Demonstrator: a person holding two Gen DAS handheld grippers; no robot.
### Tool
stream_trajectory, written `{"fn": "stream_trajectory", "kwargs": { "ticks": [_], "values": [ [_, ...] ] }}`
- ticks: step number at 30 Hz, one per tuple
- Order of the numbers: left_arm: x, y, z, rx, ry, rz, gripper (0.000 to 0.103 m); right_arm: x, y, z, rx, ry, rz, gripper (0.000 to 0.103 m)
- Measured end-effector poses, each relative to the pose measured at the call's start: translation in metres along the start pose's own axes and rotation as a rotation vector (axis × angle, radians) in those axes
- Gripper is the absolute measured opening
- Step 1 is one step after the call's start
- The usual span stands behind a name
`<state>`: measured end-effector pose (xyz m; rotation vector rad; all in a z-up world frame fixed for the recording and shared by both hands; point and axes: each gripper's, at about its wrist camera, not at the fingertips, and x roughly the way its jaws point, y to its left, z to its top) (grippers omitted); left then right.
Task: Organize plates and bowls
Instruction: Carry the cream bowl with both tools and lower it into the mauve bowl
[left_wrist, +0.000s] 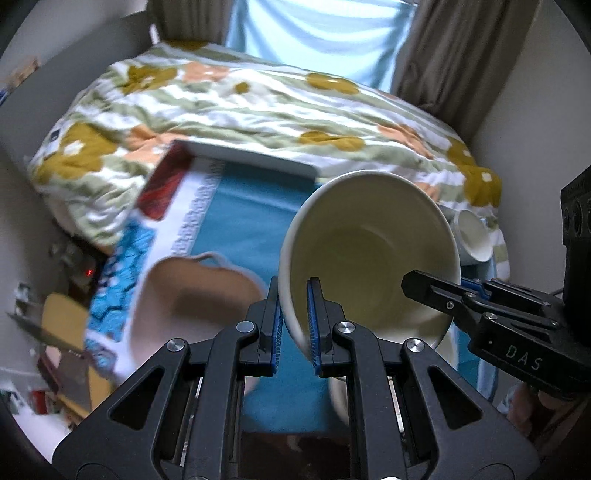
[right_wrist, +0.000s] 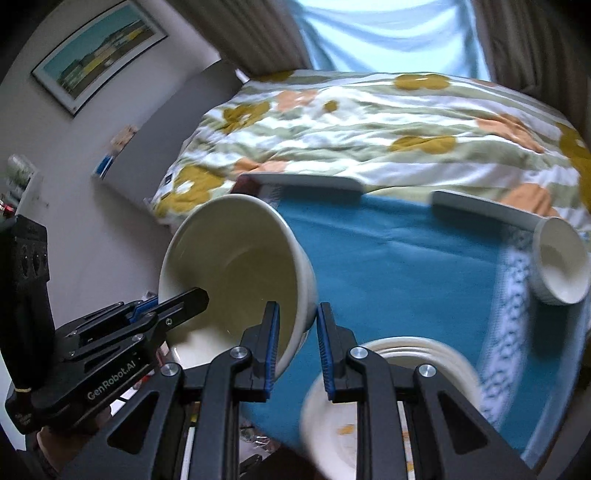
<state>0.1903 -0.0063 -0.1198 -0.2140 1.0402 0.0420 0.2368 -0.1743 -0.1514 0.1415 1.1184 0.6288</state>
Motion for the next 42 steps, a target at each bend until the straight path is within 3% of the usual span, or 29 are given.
{"fn": "stream_trajectory", "kwargs": {
  "ticks": [5,14,26,42],
  "values": [
    [0.006,0.054,0.0,0.029,0.041,-0.008,0.011,0.041,0.04,-0.007,0.015,0.032,-0.004,0.019],
    [0.064,0.117,-0.01,0.154,0.219,-0.078,0.011,0.113,0.066,-0.031,0.166,0.125,-0.084,0.019],
    [0.104,0.128,-0.012,0.335,0.302,-0.095,0.011,0.145,0.069,-0.042,0.298,0.157,-0.172,0.019],
    [0.115,0.121,-0.018,0.424,0.304,-0.033,0.014,0.142,0.071,-0.046,0.319,0.141,-0.211,0.019]
  ]
}}
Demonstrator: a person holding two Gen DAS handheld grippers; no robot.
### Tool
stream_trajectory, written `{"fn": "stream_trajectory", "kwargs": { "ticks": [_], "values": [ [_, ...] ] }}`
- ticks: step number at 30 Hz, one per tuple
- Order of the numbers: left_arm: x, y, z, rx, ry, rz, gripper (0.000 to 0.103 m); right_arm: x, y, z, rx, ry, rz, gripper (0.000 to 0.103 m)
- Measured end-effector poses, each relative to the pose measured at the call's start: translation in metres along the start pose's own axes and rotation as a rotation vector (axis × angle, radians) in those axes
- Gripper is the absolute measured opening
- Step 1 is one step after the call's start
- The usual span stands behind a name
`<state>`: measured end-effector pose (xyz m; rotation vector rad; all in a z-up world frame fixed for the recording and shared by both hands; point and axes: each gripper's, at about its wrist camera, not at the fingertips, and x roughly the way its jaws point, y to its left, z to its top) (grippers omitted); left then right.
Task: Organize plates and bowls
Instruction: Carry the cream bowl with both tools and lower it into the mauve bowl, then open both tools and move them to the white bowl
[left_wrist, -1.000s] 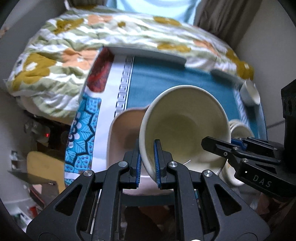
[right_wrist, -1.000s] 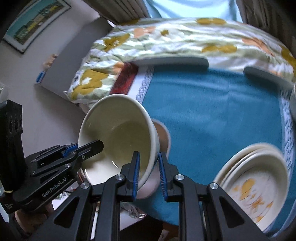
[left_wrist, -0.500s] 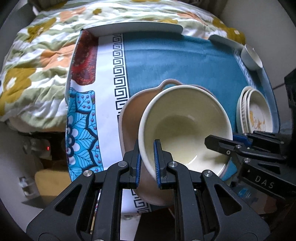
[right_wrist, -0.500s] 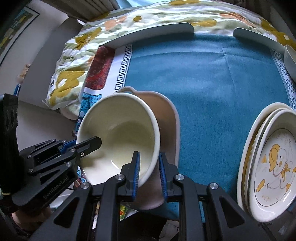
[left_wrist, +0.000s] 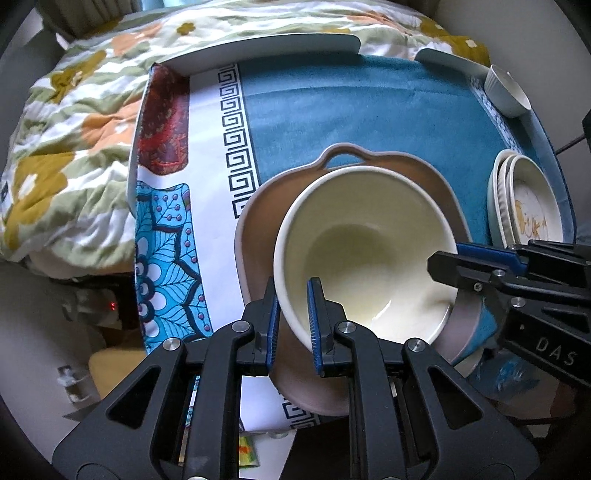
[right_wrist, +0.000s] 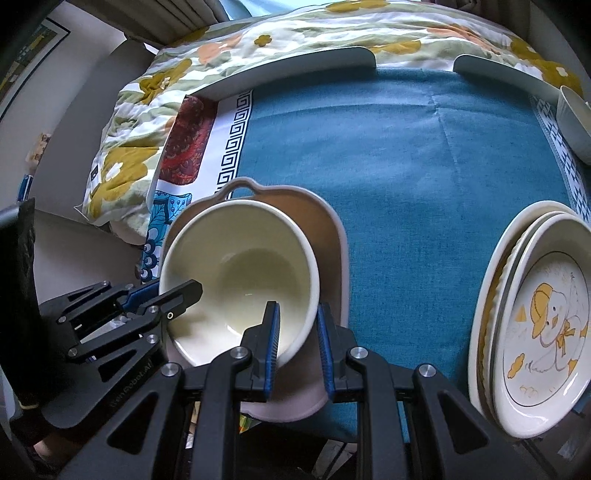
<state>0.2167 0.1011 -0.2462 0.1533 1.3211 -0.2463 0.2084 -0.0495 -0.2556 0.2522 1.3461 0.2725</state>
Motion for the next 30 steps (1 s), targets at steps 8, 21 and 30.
{"fn": "stream_trajectory", "kwargs": {
  "ticks": [8,21,30],
  "values": [
    [-0.003,-0.005,-0.004,0.027,-0.001,0.042,0.015,-0.003,0.002,-0.002,-0.003,-0.008,0.007,0.019],
    [-0.044,-0.008,-0.014,-0.014,-0.076,0.013,0.016,-0.036,0.005,-0.011,-0.029,-0.078,0.015,0.019],
    [-0.101,-0.051,-0.008,-0.011,-0.224,-0.041,0.02,-0.1,-0.023,-0.025,-0.036,-0.227,0.041,0.019]
  ]
}}
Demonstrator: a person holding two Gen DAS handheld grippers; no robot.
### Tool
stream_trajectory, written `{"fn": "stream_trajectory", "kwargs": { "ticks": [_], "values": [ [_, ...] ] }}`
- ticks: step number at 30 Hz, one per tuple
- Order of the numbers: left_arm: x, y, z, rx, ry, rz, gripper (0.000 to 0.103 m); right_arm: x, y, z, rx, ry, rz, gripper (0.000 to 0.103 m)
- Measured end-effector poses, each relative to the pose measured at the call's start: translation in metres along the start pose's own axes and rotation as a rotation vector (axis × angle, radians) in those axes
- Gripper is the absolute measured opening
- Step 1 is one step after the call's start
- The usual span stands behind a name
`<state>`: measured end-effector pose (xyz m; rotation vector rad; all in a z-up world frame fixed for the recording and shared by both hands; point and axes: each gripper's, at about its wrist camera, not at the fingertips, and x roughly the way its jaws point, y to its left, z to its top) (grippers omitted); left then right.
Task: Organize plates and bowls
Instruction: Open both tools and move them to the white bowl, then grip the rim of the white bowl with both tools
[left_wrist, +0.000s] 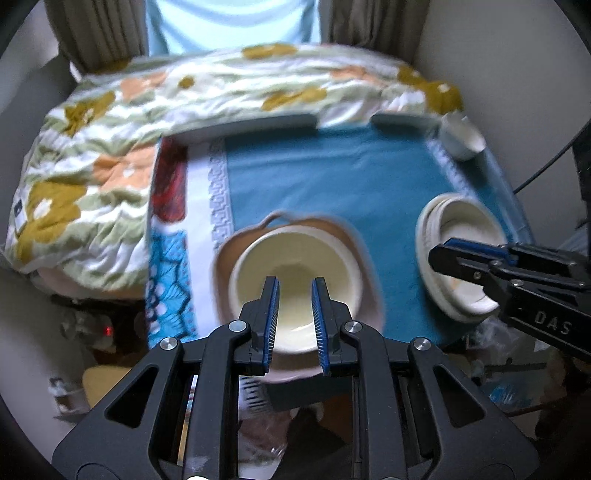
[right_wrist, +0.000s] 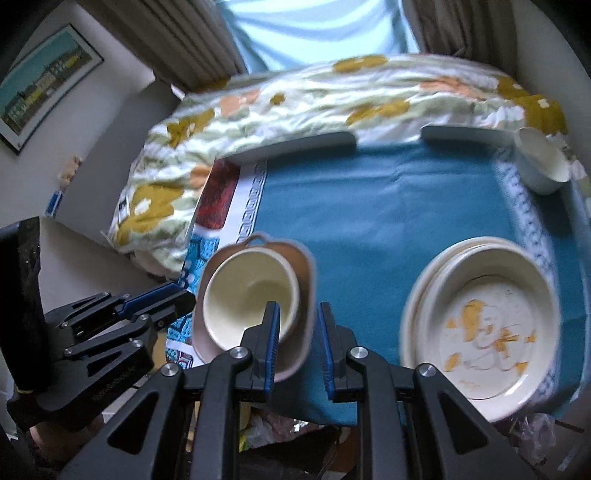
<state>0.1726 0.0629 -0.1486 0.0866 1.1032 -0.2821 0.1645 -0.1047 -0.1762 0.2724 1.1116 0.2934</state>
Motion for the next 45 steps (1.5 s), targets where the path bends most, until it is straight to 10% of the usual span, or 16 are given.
{"fn": "stream_trajectory", "kwargs": {
  "ticks": [3,5,8,10,12,18,32,36,45],
  "values": [
    [-0.011,-0.03,0.011,0.004,-0.063,-0.008,0.08,-0.026,-0.026,-0.001,0.013,-0.046,-0.012,0.019],
    [-0.021,-0.053,0.019,0.008,-0.14,-0.013,0.093,-0.044,-0.048,0.001,0.027,-0.077,-0.027,0.019],
    [-0.018,-0.083,0.035,0.002,-0.149,-0.026,0.093,-0.068,-0.089,0.004,0.06,-0.112,-0.071,0.032],
    [-0.013,-0.102,0.047,-0.011,-0.144,-0.04,0.093,-0.081,-0.12,0.006,0.094,-0.122,-0.088,0.068],
    [-0.01,-0.124,0.059,-0.021,-0.16,-0.054,0.093,-0.093,-0.146,0.009,0.112,-0.132,-0.095,0.084],
    [0.017,-0.189,0.102,-0.042,-0.161,-0.062,0.093,-0.122,-0.216,0.023,0.094,-0.165,-0.139,0.099],
    [0.13,-0.261,0.229,0.056,-0.064,-0.151,0.093,-0.084,-0.315,0.079,0.239,-0.122,-0.106,0.099],
    [0.184,-0.274,0.257,0.129,0.017,-0.149,0.091,-0.049,-0.343,0.089,0.374,-0.089,-0.077,0.082],
    [0.283,-0.301,0.28,0.262,0.182,-0.2,0.043,0.012,-0.376,0.109,0.553,-0.043,-0.043,0.05]
  ]
}}
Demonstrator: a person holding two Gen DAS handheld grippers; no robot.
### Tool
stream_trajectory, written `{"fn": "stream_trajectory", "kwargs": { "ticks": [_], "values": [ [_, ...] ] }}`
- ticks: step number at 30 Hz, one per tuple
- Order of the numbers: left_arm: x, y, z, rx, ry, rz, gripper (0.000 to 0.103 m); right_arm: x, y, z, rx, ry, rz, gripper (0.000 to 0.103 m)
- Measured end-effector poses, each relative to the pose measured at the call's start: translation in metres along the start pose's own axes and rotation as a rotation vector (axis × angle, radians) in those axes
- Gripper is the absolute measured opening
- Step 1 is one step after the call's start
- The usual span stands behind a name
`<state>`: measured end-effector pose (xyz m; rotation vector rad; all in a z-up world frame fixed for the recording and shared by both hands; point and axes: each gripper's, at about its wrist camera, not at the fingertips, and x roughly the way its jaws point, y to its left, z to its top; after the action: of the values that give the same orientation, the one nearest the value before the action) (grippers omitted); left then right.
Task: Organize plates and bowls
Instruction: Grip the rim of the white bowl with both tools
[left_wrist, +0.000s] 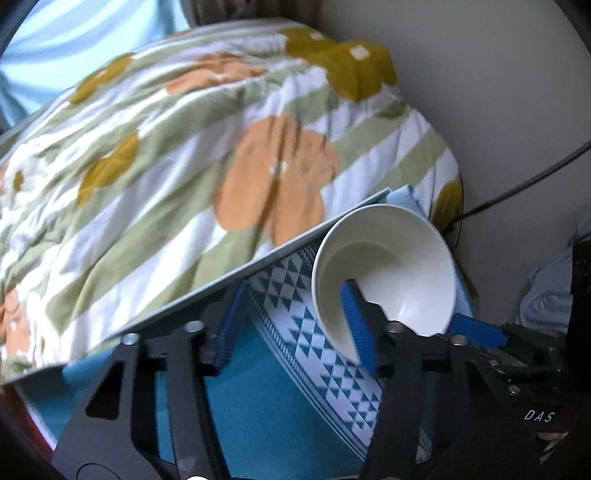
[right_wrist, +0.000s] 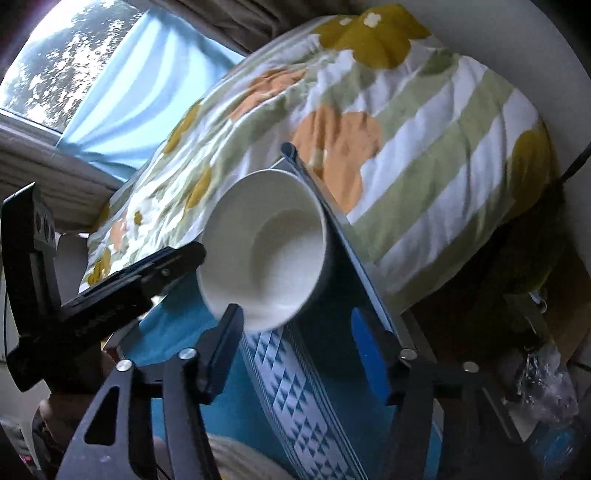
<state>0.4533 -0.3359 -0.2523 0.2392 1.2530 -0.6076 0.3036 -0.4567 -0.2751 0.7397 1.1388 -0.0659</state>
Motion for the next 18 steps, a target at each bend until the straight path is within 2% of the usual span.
{"fn": "stream_trajectory", "kwargs": {
  "ticks": [3,5,6,9,18],
  "values": [
    [0.019,0.0,0.005,0.015,0.033,-0.023,0.03,0.01,-0.002,0.007,0.019,0.006,-0.015,0.036],
    [0.029,-0.001,0.006,0.025,0.053,-0.035,0.023,0.014,-0.003,0.011,0.018,0.004,-0.04,0.034],
    [0.033,-0.001,0.005,0.029,0.061,-0.042,0.017,0.015,-0.004,0.012,0.022,0.0,-0.045,0.031],
    [0.039,0.0,0.005,0.015,0.084,-0.087,0.008,0.018,-0.005,0.014,0.035,-0.007,-0.061,0.022],
    [0.033,-0.007,0.003,0.025,0.077,-0.056,0.006,0.018,-0.005,0.015,0.034,-0.015,-0.055,0.019]
  ]
}}
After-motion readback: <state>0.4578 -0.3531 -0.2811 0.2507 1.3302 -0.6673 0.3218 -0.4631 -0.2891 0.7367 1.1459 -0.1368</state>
